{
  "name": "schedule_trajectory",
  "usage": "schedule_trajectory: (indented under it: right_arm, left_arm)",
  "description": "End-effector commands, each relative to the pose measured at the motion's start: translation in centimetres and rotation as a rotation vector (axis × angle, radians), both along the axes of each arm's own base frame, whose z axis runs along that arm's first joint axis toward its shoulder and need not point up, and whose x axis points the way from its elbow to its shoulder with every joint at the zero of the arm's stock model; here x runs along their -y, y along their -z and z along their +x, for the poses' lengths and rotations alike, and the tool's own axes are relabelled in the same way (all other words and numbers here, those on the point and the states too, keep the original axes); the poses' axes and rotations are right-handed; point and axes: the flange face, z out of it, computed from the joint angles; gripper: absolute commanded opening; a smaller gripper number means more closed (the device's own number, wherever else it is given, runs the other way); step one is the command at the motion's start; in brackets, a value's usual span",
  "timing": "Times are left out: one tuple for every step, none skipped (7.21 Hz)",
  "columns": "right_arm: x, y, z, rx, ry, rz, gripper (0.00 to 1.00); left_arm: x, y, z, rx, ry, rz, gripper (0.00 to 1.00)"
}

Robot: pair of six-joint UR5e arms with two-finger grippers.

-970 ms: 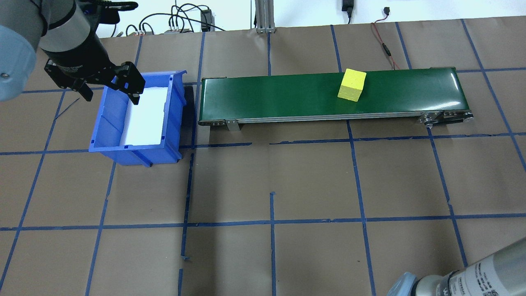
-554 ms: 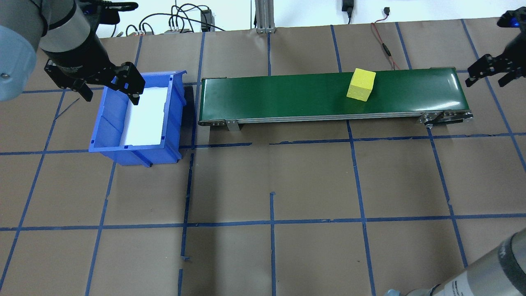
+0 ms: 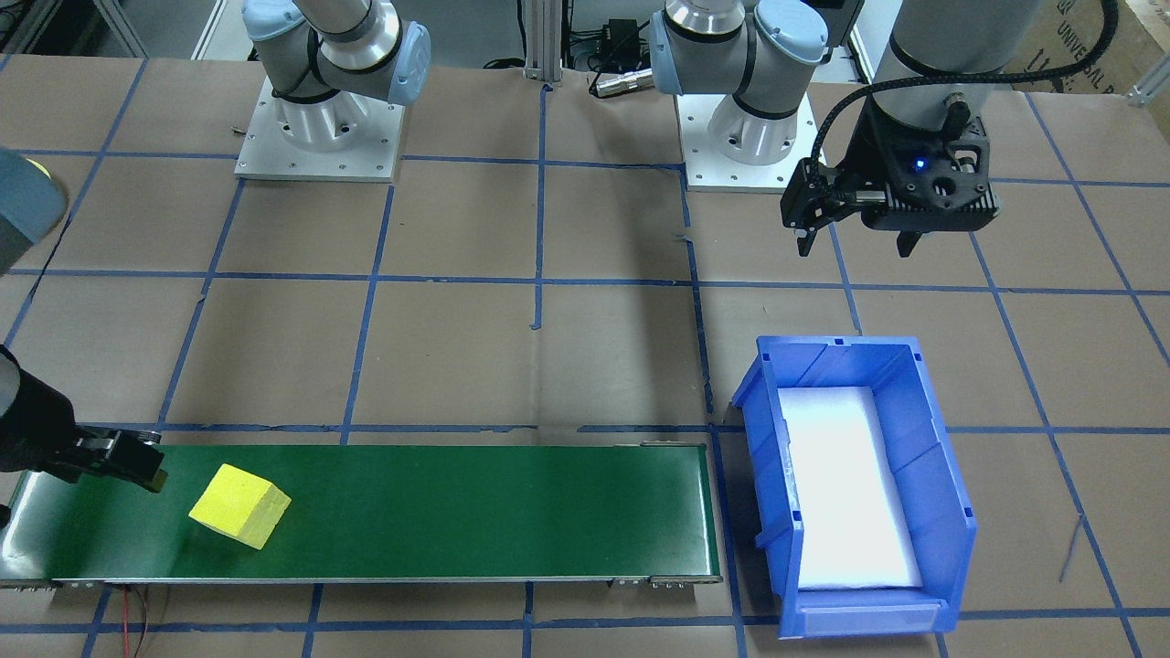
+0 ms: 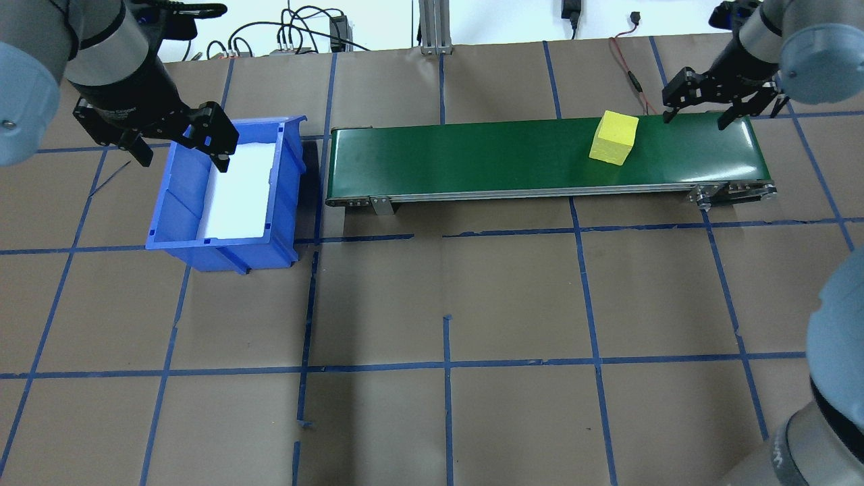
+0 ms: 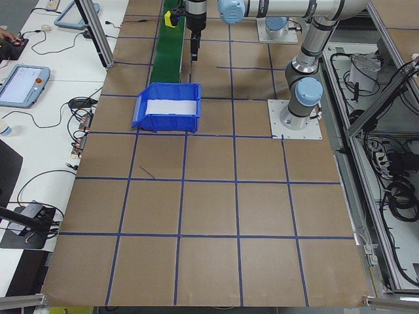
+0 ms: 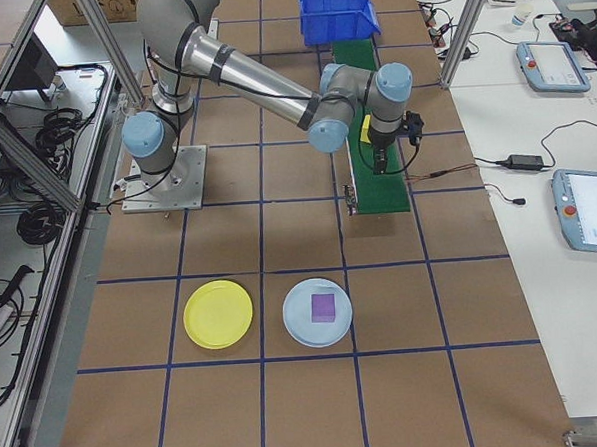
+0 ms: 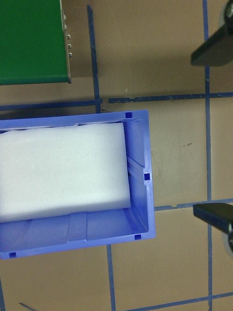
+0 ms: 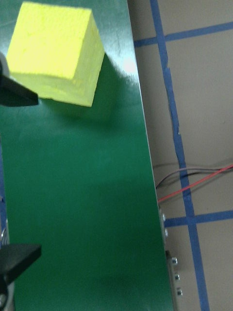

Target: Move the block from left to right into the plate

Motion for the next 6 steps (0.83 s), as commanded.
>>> schedule_trajectory:
  right_arm:
    - [0.4, 0.0, 2.5, 0.035, 0.054, -0.008, 0.99]
    - [0.8, 0.0, 2.5, 0.042, 0.074, -0.031, 0.99]
    - [1.2, 0.9, 2.4, 0.045, 0.077, -0.024, 0.99]
    - [1.4, 1.6, 2.4, 0.050, 0.098, -0.017, 0.98]
    - [1.4, 2.1, 2.4, 0.056, 0.143, -0.007, 0.97]
    - [1.7, 4.0, 2.4, 0.071, 0.144, 0.018, 0.98]
  left_arm:
    - [0.0, 0.0, 0.1, 0.000, -0.001, 0.000, 1.00]
    - [0.0, 0.0, 0.1, 0.002, -0.001, 0.000, 1.00]
    - [0.0, 0.0, 0.1, 0.002, -0.001, 0.000, 1.00]
    - [0.0, 0.0, 0.1, 0.002, -0.001, 0.000, 1.00]
    - [0.0, 0.0, 0.1, 0.002, -0.001, 0.000, 1.00]
    - [0.0, 0.0, 0.1, 0.002, -0.001, 0.000, 1.00]
